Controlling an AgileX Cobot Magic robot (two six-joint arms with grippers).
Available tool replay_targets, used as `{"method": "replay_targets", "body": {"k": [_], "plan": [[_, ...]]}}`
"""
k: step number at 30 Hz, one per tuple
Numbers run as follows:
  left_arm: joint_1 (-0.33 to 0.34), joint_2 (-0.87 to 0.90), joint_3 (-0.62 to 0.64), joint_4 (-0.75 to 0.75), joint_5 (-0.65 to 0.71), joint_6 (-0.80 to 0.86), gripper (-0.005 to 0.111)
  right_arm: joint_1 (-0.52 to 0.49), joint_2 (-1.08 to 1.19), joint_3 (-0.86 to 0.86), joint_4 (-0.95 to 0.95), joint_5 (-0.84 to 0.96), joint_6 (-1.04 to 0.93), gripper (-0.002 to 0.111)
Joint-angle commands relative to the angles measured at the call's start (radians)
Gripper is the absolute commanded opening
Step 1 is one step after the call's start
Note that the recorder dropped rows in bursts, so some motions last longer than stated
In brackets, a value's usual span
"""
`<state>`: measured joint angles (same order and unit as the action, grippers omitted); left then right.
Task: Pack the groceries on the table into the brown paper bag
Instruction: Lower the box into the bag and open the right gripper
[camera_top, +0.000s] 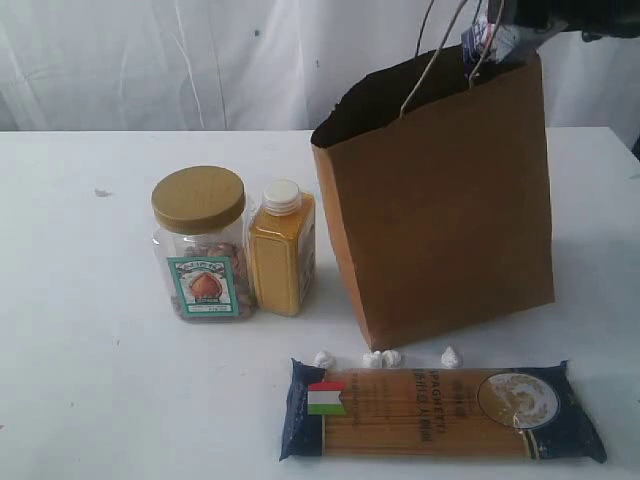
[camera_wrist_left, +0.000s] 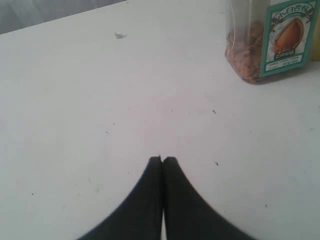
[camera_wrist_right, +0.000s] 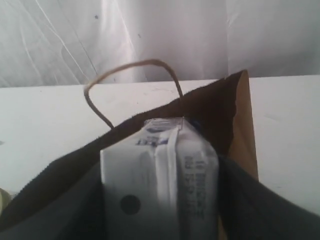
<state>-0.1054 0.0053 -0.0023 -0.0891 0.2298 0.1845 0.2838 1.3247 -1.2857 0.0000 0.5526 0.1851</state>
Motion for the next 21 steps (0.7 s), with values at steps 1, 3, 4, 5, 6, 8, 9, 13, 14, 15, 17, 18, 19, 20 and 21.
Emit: {"method": "replay_targets", "body": {"k": [1,3,4,5,6,8,9,13,14,15,17,18,19,20,21], "plan": [[0.002,-0.005,0.002,-0.015,-0.002,0.0,0.0,-0.006,-0.015,-0.017,0.0,0.084,-0.073,0.046],[0.002,-0.005,0.002,-0.015,-0.002,0.0,0.0,-0.006,-0.02,-0.017,-0.007,0.124,-0.087,0.046],[0.002,-0.005,0.002,-0.015,-0.002,0.0,0.0,-0.006,-0.02,-0.017,-0.011,0.139,-0.087,0.046],[0.002,-0.005,0.002,-0.015,-0.002,0.0,0.0,-0.006,-0.021,-0.017,-0.021,0.151,-0.087,0.046],[0.002,-0.005,0.002,-0.015,-0.002,0.0,0.0,-0.006,-0.021,-0.017,-0.032,0.163,-0.087,0.046],[0.002,-0.005,0.002,-0.015,-0.002,0.0,0.0,-0.006,-0.021,-0.017,-0.063,0.182,-0.087,0.048],[0.002,-0.005,0.002,-0.015,-0.002,0.0,0.0,-0.006,-0.021,-0.017,-0.081,0.194,-0.087,0.05],[0.002,-0.005,0.002,-0.015,-0.002,0.0,0.0,-0.006,-0.021,-0.017,-0.149,0.247,-0.084,0.06],[0.002,-0.005,0.002,-0.015,-0.002,0.0,0.0,-0.006,-0.021,-0.017,-0.161,0.26,-0.084,0.061],[0.002,-0.005,0.002,-0.015,-0.002,0.0,0.0,-0.006,-0.021,-0.017,-0.173,0.274,-0.084,0.062],[0.002,-0.005,0.002,-0.015,-0.002,0.0,0.0,-0.006,-0.021,-0.017,-0.21,0.298,-0.075,0.062],[0.002,-0.005,0.002,-0.015,-0.002,0.0,0.0,-0.006,-0.021,-0.017,-0.22,0.303,-0.071,0.062],[0.002,-0.005,0.002,-0.015,-0.002,0.0,0.0,-0.006,-0.021,-0.017,-0.222,0.31,-0.071,0.062],[0.002,-0.005,0.002,-0.015,-0.002,0.0,0.0,-0.006,-0.021,-0.017,-0.224,0.315,-0.071,0.062],[0.002,-0.005,0.002,-0.015,-0.002,0.0,0.0,-0.006,-0.021,-0.017,-0.224,0.317,-0.071,0.062]]}}
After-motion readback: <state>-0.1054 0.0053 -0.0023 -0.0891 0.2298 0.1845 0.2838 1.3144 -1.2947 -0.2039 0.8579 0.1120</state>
